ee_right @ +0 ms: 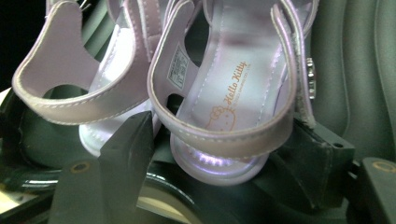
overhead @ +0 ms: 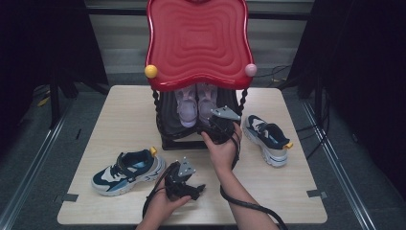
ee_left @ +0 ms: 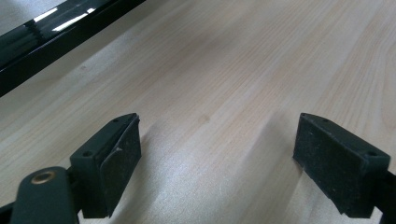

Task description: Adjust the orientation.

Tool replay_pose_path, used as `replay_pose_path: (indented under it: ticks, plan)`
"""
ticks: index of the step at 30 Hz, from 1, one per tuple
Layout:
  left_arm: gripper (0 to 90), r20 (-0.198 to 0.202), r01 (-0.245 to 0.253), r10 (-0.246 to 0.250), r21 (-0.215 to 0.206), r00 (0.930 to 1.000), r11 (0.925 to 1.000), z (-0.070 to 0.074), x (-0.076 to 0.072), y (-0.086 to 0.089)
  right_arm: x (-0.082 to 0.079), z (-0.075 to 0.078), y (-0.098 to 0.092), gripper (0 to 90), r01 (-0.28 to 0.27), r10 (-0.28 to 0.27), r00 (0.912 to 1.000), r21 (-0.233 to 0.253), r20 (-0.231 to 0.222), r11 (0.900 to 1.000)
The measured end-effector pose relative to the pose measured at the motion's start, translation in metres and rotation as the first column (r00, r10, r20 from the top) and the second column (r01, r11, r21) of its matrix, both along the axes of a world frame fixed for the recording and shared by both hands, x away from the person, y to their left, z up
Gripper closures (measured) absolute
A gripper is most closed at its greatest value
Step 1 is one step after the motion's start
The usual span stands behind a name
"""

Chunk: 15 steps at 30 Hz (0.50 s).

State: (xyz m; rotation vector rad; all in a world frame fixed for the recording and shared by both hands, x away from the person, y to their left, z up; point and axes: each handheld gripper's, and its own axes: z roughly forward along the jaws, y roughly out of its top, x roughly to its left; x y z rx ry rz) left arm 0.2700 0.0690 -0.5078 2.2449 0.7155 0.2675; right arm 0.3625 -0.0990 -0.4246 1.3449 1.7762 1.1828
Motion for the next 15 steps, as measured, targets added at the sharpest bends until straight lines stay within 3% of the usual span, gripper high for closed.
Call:
replay_pose_path:
  ticks: [6, 9, 15]
  plan:
    - [14.4, 0.000, 0.000, 0.000, -0.001, 1.0000, 1.0000, 0.000, 0.000, 0.000, -0.008, 0.001, -0.005, 26.7, -0.026, 0.026, 0.9995, -0.024, 0.015, 0.999]
    - [14.4, 0.001, 0.000, 0.000, -0.001, 1.0000, 1.0000, 0.000, 0.000, 0.000, -0.011, 0.001, -0.010, 26.1, -0.048, 0.048, 0.9988, -0.012, 0.000, 0.999]
    - [14.4, 0.000, 0.000, 0.000, -0.001, 1.0000, 1.0000, 0.000, 0.000, 0.000, -0.022, -0.002, -0.017, 25.6, -0.072, 0.073, 0.9973, -0.050, 0.007, 0.996]
